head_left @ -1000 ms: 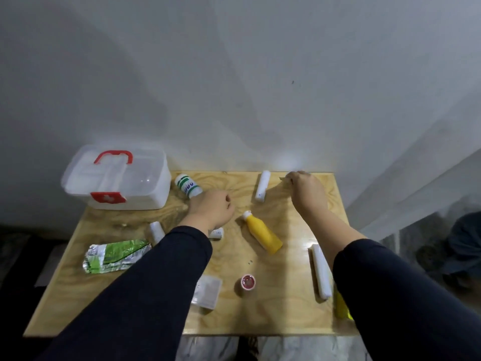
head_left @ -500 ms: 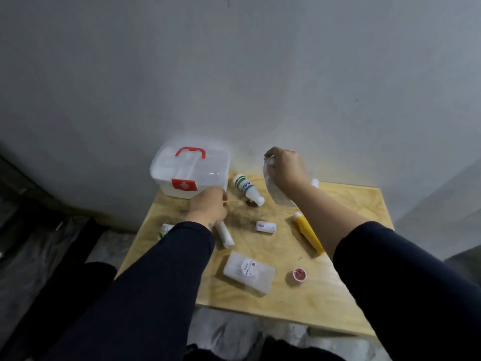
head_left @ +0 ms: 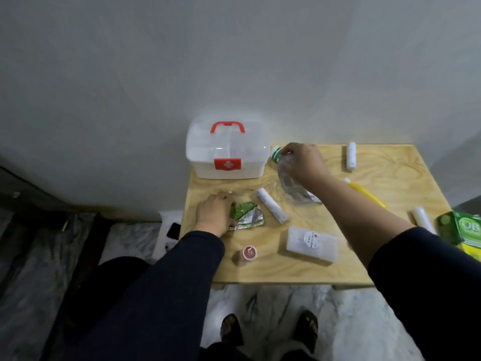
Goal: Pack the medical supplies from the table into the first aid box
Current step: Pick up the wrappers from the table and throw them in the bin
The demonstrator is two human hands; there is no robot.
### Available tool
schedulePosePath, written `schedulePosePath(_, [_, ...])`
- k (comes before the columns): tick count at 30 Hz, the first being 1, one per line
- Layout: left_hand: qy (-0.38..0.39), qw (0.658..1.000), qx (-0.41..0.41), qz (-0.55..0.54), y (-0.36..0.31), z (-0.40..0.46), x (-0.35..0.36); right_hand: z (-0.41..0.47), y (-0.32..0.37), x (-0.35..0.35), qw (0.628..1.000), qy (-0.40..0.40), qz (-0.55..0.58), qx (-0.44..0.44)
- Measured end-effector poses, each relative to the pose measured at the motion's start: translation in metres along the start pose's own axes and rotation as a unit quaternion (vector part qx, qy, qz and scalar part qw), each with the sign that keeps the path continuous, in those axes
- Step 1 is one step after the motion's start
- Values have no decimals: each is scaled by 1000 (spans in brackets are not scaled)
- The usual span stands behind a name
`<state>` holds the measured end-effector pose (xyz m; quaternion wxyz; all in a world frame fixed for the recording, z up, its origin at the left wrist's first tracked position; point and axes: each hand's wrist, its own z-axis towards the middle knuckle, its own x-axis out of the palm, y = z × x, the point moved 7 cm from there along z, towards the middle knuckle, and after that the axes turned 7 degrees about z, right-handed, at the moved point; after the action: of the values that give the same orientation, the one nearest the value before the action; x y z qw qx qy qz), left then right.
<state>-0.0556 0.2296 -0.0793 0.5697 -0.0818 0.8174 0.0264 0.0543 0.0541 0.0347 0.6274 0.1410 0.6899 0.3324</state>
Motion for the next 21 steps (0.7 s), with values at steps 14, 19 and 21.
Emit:
schedulePosePath(14, [-144, 952, -173, -206, 68, -70, -49, -46, 75, 15, 998, 0, 66, -3])
schedulePosePath(19, [-188, 904, -256, -287, 115, -120, -39, -67, 121, 57, 993, 32, 107, -21])
schedulePosePath(21, [-198, 874, -307, -321, 161, -161, -20, -91, 162, 99, 988, 93, 108, -56])
